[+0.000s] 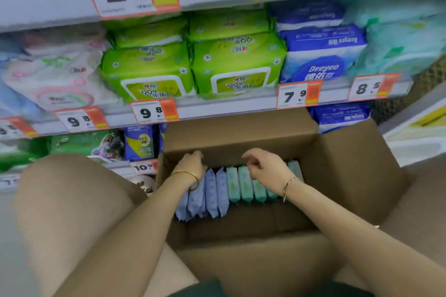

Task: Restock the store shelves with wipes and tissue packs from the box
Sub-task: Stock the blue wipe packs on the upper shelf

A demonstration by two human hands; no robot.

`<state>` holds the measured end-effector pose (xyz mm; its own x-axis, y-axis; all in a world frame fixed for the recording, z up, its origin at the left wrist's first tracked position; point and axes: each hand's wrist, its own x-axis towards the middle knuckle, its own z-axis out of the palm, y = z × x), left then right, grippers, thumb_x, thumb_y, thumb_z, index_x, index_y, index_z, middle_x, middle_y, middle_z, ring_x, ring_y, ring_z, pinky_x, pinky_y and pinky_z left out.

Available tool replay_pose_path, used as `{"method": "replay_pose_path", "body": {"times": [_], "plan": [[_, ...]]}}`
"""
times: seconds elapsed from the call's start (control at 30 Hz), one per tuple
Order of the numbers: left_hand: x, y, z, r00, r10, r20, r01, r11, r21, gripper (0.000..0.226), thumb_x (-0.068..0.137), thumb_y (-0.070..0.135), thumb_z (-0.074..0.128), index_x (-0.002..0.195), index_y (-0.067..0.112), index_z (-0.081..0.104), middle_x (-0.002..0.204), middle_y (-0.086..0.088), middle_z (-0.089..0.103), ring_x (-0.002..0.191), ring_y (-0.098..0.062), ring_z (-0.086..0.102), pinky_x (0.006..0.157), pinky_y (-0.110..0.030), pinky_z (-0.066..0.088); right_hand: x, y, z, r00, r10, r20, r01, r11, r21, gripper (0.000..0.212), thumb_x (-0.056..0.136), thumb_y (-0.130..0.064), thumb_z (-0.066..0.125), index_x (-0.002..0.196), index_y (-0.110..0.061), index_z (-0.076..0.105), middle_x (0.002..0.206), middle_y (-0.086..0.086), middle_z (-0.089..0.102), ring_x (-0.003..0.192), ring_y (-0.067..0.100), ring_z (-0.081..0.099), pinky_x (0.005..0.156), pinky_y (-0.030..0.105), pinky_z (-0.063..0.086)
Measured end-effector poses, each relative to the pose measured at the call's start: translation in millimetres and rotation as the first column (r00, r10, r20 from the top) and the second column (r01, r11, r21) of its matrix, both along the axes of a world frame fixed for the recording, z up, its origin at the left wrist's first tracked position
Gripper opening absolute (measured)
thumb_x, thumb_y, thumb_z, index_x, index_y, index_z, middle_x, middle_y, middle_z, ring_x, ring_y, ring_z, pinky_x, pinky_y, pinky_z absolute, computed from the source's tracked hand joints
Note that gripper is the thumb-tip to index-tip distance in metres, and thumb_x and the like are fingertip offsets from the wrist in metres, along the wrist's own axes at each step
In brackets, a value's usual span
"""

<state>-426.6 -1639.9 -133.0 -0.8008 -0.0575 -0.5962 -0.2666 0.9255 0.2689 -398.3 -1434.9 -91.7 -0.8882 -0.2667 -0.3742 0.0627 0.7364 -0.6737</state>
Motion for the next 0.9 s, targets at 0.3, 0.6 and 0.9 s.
{"method": "replay_pose_path", "body": {"times": [0.3,0.6,0.9], "plan": [[21,12,-72,0.967,-0.249,0.062,0.254,0.892,-0.373,0.058,0.096,0.035,0.042,0.146,0.026,0.014,0.133,-0.018,0.036,0.117,-0.033,0.046,0.08,-0.038,0.048,-8,19,-28,0.985,-0.148,0.086,0.149,0.989,-0.002,0.029,0.095,-0.015,0.043,0.122,-0.017,0.052,0.113,0.001,0.06,0.089,0.017,0.065,0.063,0.02,0.047],[24,19,-85,0.988,-0.125,0.086,0.142,0.96,-0.241,0.078,0.091,0.026,0.053,0.148,0.016,0.001,0.135,-0.016,0.043,0.109,-0.026,0.059,0.077,-0.033,0.049,-6,17,-29,0.975,-0.169,0.142,0.173,0.985,-0.018,0.029,0.095,-0.016,0.044,0.123,-0.018,0.051,0.105,-0.004,0.057,0.084,0.013,0.065,0.066,0.022,0.051],[6,39,-21,0.934,0.281,0.218,-0.321,0.931,0.174,0.069,0.083,0.018,0.06,0.135,0.012,0.015,0.087,-0.012,0.048,0.081,-0.029,0.058,0.059,-0.035,0.053,-4,8,-13,0.983,0.009,0.185,0.002,0.998,-0.063,0.045,0.09,-0.028,0.059,0.132,-0.02,0.046,0.122,-0.001,0.054,0.099,0.01,0.054,0.083,0.022,0.047]]}}
